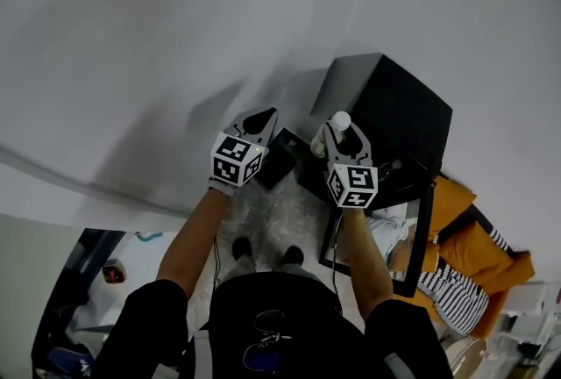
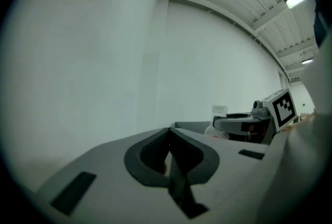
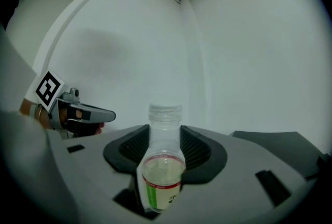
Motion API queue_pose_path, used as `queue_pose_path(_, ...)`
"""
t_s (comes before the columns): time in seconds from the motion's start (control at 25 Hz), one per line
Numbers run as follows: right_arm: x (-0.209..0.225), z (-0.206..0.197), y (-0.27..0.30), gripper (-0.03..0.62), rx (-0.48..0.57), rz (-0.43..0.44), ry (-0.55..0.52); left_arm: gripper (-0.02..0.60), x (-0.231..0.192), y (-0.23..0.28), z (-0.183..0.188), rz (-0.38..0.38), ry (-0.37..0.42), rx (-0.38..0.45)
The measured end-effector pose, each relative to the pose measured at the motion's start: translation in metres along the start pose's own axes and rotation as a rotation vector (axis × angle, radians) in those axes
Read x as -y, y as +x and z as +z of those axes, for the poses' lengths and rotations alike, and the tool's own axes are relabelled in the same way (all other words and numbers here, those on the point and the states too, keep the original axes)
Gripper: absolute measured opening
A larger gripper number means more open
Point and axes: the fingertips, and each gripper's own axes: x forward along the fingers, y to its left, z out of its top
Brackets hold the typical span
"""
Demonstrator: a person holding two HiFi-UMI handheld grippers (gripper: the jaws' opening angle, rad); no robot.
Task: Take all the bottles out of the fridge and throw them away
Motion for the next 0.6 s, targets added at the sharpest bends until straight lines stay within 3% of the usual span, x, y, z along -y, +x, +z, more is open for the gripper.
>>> queue_pose_path(0.24,-0.031,0.012,0.027,0.193,0.004,0.094,-0.014,0.000,-0.029,-0.032,0.017,0.098,0.008,0.032)
queue_pose_path(0.6,-0.060,-0.020,0.058,0.193,-0.044,0.182,-0.018,0.000,-0.048,-0.049,-0.007,0.171,-0.031,0.012)
